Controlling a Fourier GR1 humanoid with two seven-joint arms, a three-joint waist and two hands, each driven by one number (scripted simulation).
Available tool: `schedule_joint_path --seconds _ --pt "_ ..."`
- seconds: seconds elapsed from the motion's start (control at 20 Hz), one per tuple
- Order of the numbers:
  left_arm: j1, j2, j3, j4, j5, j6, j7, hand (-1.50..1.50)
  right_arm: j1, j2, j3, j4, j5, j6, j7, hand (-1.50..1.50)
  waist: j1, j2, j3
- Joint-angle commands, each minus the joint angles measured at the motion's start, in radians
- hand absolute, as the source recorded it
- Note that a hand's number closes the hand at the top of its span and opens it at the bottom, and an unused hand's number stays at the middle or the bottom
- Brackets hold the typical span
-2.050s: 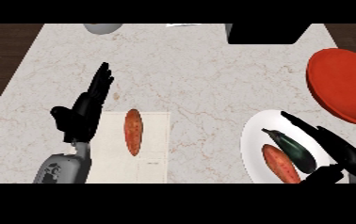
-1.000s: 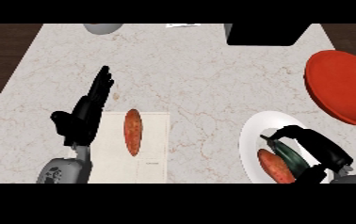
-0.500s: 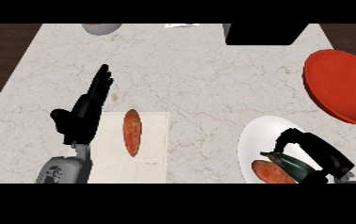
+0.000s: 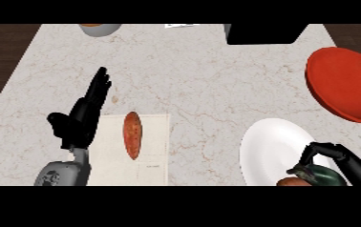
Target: Pick the eggplant from the plate and place it in the bowl
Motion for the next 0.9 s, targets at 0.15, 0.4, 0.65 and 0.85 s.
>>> schedule_joint_path --seconds 0.15,0.4,0.65,0.85 --pt "0.005 -0.019 -0.01 -0.002 -0.014 0.015 -0.01 0.0 0.151 0.011 -0.151 -0.336 -0.158 -0.014 -0.047 1.5 -0.009 -0.001 0.0" --pt "-0.045 -0.037 -0.021 -0.001 -0.04 0.048 0.046 0.0 0.206 -0.007 -0.281 -0.609 -0.259 0.0 0.154 1.5 -0.015 0.0 0.0" --pt "-0.004 -0.006 -0.015 -0.038 -0.007 -0.014 0.048 0.0 0.01 -0.042 -0.328 -0.702 -0.354 -0.041 0.538 1.5 0.021 0.005 0.0" --pt "-0.029 -0.026 -0.006 0.005 -0.024 0.009 0.016 0.0 -0.053 -0.089 -0.392 -0.731 -0.413 -0.032 0.675 1.5 0.018 0.005 0.001"
